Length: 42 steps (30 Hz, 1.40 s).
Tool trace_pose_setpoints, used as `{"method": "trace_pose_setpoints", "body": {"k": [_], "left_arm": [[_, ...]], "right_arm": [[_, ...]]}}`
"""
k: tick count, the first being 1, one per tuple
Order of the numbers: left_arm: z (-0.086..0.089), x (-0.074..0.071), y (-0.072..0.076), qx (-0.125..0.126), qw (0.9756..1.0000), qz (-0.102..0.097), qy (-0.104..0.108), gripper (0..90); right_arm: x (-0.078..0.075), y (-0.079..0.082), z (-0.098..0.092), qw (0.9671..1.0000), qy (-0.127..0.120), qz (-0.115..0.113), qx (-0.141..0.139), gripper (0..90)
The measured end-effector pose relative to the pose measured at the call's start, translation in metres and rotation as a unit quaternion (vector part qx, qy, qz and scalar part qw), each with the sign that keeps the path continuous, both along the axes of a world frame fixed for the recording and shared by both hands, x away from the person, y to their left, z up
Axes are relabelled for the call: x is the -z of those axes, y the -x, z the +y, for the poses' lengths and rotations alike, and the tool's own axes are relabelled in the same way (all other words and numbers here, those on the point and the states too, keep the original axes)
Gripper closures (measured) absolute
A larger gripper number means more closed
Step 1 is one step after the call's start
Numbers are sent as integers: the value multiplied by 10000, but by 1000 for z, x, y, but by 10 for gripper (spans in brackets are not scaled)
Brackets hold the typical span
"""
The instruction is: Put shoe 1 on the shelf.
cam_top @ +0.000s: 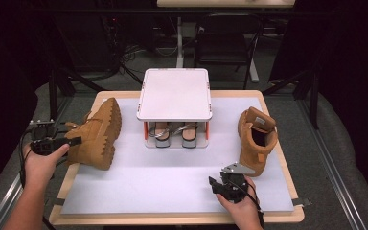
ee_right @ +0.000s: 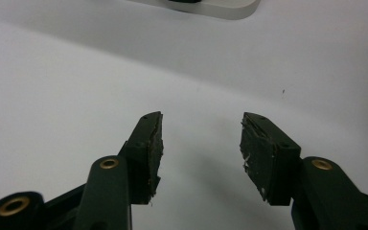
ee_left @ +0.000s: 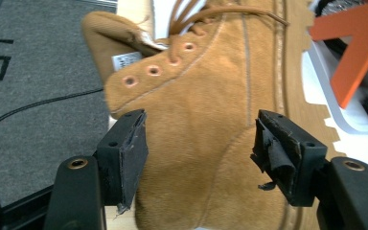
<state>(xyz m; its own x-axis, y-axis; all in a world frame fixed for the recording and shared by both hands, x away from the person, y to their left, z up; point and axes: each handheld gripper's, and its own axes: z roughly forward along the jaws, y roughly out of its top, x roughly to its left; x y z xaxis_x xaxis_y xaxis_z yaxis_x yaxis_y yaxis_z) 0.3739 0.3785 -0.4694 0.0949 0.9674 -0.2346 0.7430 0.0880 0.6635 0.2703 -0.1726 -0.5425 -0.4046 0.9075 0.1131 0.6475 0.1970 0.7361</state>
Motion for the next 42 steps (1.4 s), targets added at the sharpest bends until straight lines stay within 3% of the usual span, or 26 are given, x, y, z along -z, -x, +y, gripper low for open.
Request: {"method": "trace_pose_setpoints", "body": {"k": [3,9,14,16,18,24,31,36,42], "left_arm": [[4,3,-1,-44,9999,17,128,356],[9,3,-2,-83,9999,4,147,357],[13,10,-3,-94,9996,214,166,358],[13,14,-3,-37,9993,279,264,392],[12,15,-2,-94,9992,209,319,419],[7,6,-3,-31,9995,292,151,457],[1,-6,0,-16,9997,184,163,558],[-5,-12,-2,74,9998,183,-26,569],[-11,-19,0,136,9998,106,-41,595]], "right_arm": [[0,0,0,10000,-3,6,0,493],[0,0,2,10000,15,3,-22,491],[0,0,1,10000,5,-2,-32,489],[0,0,1,10000,14,3,-30,488],[0,0,1,10000,21,2,-33,488],[0,0,2,10000,9,7,-30,487],[0,-1,2,10000,0,-4,-28,488],[1,-1,2,10000,-29,-26,-19,485],[1,-1,2,10000,-44,-6,-36,480]]}}
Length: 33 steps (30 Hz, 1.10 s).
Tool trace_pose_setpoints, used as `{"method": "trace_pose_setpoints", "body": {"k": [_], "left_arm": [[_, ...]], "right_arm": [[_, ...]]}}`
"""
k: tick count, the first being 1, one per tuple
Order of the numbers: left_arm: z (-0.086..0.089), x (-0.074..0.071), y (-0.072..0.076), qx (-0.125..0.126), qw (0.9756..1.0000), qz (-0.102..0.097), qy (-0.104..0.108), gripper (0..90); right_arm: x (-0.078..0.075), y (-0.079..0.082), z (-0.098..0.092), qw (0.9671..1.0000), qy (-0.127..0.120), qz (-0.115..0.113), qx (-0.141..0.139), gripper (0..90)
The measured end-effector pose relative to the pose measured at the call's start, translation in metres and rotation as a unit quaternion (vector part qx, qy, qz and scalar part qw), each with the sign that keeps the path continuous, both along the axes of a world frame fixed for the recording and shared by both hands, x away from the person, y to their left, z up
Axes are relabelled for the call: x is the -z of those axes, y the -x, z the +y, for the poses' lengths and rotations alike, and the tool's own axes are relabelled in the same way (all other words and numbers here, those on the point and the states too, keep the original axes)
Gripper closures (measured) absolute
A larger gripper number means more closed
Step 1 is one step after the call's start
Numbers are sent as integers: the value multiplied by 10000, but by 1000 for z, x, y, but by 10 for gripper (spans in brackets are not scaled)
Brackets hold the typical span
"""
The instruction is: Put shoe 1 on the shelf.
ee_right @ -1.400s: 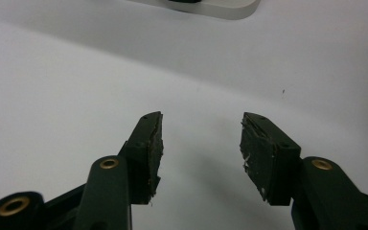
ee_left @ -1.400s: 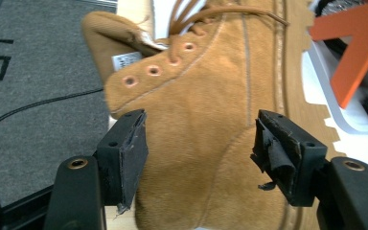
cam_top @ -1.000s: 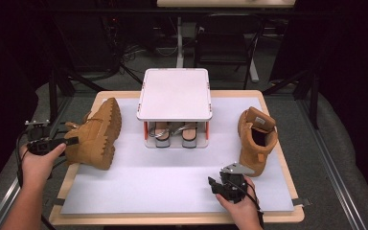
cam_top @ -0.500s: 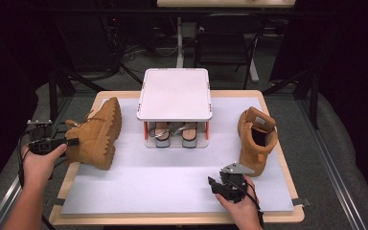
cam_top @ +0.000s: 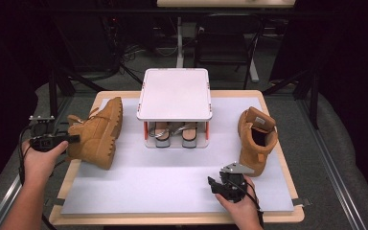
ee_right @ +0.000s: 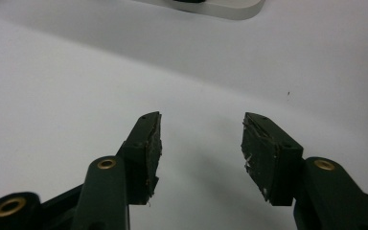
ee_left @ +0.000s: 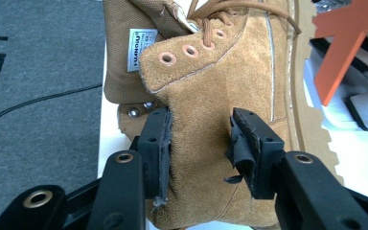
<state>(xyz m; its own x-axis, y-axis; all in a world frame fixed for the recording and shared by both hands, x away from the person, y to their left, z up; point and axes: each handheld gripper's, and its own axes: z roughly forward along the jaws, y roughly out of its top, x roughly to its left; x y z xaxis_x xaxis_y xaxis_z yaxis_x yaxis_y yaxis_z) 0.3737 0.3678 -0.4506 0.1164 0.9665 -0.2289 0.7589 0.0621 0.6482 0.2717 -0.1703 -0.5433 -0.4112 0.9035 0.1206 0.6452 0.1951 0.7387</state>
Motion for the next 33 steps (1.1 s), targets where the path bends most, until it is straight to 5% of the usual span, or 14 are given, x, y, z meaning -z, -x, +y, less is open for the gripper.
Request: {"method": "trace_pose_setpoints", "body": {"k": [3,8,11,26,33], "left_arm": [[-6,-3,1,-15,9999,-12,-171,615],[-8,-7,1,9,10000,-31,-6,629],[-13,-10,1,59,9999,-54,-152,643],[-28,-19,-4,244,9993,-106,249,660],[-44,-18,-15,529,9966,15,628,693]], "right_arm": [[0,0,0,10000,13,2,4,479],[0,0,1,10000,-13,-1,-7,476],[0,0,0,10000,-12,12,-21,475],[0,0,0,10000,13,23,-16,473],[1,-1,0,10000,27,43,-80,473]]}}
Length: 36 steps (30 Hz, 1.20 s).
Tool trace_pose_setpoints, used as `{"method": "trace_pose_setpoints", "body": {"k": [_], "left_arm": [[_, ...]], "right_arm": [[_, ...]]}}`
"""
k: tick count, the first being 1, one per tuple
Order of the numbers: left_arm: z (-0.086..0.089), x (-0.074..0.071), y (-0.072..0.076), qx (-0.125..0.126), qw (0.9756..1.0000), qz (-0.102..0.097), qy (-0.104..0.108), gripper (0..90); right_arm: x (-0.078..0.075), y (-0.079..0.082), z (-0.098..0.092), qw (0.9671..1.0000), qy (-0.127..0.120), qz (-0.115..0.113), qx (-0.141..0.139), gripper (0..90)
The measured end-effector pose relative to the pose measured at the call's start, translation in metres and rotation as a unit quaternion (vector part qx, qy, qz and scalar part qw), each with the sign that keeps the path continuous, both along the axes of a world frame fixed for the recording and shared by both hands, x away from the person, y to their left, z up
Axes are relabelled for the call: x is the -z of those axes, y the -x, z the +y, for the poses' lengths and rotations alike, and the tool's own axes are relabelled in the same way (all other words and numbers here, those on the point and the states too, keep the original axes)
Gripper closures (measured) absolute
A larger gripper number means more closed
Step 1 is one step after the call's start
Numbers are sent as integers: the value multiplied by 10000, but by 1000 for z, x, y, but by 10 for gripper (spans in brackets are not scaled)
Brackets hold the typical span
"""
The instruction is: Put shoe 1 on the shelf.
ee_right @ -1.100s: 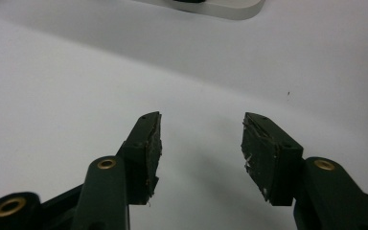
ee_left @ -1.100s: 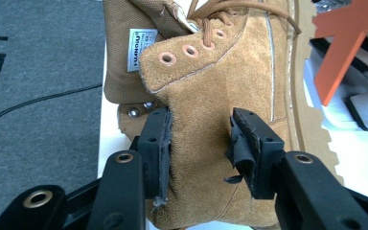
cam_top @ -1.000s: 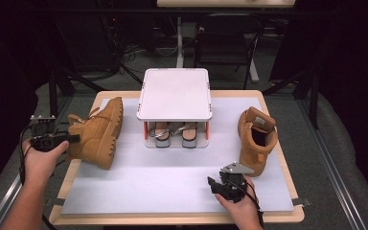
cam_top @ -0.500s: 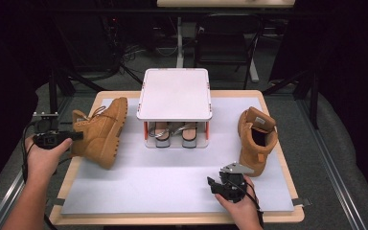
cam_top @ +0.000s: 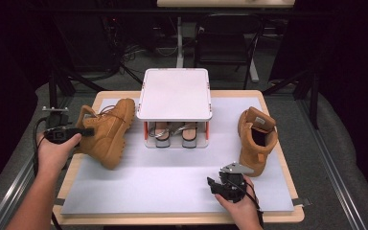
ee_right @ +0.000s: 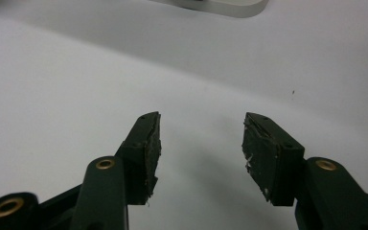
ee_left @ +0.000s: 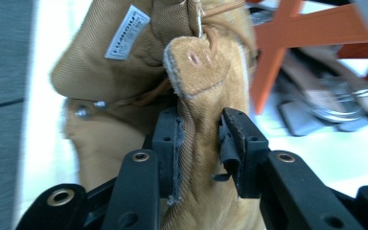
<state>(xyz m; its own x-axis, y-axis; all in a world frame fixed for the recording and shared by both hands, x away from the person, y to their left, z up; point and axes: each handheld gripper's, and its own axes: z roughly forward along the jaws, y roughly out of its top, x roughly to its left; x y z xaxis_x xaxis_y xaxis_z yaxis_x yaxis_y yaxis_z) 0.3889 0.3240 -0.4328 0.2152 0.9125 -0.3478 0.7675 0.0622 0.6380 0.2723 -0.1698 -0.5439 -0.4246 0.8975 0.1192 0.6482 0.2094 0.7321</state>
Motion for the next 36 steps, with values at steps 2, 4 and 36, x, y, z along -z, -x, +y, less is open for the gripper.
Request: {"method": "trace_pose_setpoints", "body": {"k": [2,4,36], "left_arm": [[-6,-1,-1,106,9999,-8,112,744],[-13,-4,-1,82,9999,2,61,788],[-35,-15,26,477,9972,174,-543,815]], "right_arm": [[0,0,0,10000,3,-4,-7,473],[0,0,0,10000,1,2,-16,473],[-2,2,0,10000,-4,-52,8,472]]}}
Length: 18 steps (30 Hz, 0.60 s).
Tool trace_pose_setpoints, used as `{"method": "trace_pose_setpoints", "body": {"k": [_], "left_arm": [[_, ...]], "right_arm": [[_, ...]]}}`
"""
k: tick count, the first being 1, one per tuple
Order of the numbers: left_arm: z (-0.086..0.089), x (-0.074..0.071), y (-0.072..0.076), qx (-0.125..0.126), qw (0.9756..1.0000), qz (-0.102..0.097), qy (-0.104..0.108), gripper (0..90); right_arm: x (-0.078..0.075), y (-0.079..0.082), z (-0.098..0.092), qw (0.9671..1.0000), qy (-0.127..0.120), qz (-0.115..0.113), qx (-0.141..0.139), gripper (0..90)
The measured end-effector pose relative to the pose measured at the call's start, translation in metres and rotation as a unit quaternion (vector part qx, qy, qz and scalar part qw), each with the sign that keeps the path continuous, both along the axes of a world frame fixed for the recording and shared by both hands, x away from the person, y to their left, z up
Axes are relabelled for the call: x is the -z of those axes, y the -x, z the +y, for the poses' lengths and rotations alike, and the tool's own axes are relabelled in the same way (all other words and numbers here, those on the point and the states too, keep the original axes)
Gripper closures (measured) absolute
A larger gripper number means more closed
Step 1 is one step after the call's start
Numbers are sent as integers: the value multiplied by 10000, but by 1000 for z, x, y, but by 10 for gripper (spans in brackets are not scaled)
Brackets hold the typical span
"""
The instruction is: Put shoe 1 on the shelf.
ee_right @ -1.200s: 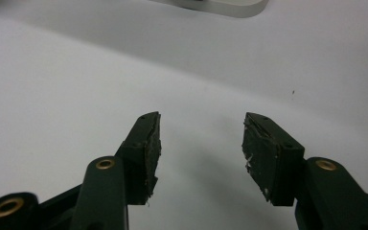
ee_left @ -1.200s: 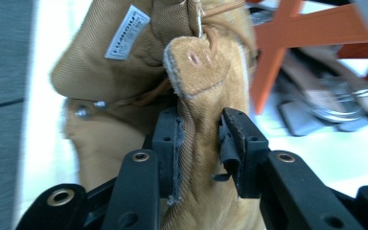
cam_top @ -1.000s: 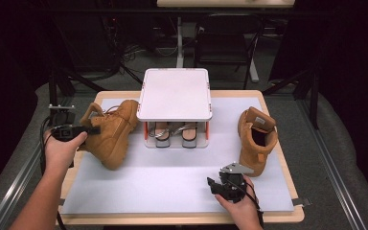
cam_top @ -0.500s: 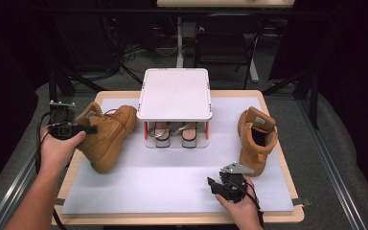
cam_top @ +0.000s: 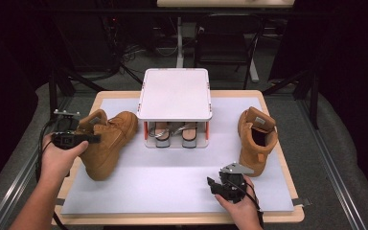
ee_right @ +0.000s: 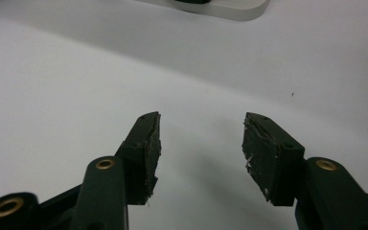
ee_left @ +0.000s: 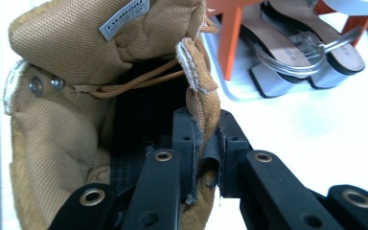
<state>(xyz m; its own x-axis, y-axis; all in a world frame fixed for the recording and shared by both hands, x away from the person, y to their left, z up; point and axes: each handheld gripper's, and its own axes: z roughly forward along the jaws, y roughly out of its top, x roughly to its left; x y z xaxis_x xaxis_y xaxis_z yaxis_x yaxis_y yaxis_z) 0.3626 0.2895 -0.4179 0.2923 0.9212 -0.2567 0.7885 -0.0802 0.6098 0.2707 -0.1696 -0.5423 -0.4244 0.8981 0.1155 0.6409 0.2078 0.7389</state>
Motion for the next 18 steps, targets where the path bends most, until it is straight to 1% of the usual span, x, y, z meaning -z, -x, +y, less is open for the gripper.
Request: {"method": "trace_pose_setpoints", "body": {"k": [3,5,8,10,15,18], "left_arm": [[-8,4,0,130,9999,54,4,813],[-16,7,0,227,9997,108,-77,811],[-23,9,0,330,9992,123,-197,808],[-25,10,1,306,9993,100,-208,807],[-28,13,2,418,9987,193,-207,792],[-29,14,2,486,9984,199,-228,787]], "right_arm": [[0,0,0,10000,3,9,3,472],[0,0,-1,10000,-14,4,2,472],[0,0,-1,10000,-20,-8,19,471],[0,0,-1,10000,-15,-8,13,471],[0,0,0,10000,-15,-19,5,470],[-1,1,0,10000,20,-9,-15,470]]}}
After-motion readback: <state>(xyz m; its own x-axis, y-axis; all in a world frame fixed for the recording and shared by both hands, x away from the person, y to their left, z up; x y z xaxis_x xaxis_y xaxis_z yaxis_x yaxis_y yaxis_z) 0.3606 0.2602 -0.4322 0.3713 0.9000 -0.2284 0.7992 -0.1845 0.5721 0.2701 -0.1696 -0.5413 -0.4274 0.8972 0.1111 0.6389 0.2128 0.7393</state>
